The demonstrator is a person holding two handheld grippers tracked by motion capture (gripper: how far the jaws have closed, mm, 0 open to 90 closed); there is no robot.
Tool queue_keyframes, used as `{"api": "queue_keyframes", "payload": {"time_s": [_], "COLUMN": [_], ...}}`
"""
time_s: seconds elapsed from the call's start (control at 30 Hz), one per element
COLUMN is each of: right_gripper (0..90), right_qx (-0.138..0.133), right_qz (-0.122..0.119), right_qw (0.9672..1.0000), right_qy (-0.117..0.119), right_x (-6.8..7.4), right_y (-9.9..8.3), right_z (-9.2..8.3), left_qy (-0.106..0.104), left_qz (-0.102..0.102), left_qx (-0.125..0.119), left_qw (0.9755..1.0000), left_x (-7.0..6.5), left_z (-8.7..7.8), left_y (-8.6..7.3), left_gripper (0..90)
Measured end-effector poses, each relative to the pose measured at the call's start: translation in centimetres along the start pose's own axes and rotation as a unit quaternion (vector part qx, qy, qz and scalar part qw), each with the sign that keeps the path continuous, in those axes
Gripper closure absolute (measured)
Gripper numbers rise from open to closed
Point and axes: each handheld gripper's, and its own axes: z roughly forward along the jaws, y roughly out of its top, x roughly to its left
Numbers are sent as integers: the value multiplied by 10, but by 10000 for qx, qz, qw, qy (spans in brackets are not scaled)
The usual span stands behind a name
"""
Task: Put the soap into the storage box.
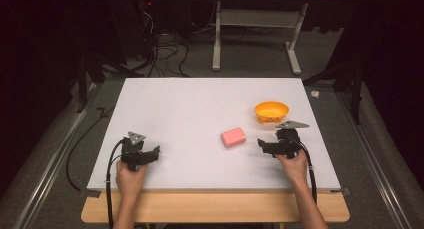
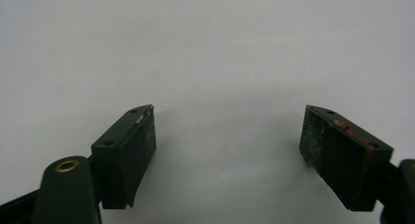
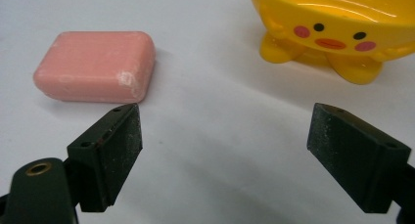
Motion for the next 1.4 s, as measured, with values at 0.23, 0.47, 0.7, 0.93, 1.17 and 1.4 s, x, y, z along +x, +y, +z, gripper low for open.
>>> {"api": "queue_keyframes", "payload": {"time_s": [0.23, 0.47, 0.7, 0.93, 1.17, 1.4], "right_gripper": [140, 140, 141, 140, 138, 136], "right_qx": [-26, -62, -96, -126, -151, -103], "right_qz": [6, -26, -60, -77, -63, -46], "right_qw": [9999, 9998, 9996, 9994, 9991, 9990], "right_qy": [107, 194, 267, 309, 381, 430], "right_x": [8, 15, 24, 31, 39, 45], "right_y": [2, 4, 6, 7, 9, 10], "right_z": [-2, -3, -3, -3, -1, 2], "left_qy": [-4, -1, -6, -13, -14, -12], "left_qz": [-3, -1, -2, -7, -5, -3], "left_qx": [2, 1, 4, 11, 12, 11], "left_qw": [10000, 10000, 10000, 10000, 10000, 10000], "left_x": [0, 0, 0, 0, 0, 0], "left_z": [0, 0, 0, 0, 0, 0], "left_y": [0, 0, 0, 0, 0, 0], "left_gripper": [214, 214, 215, 215, 215, 215]}}
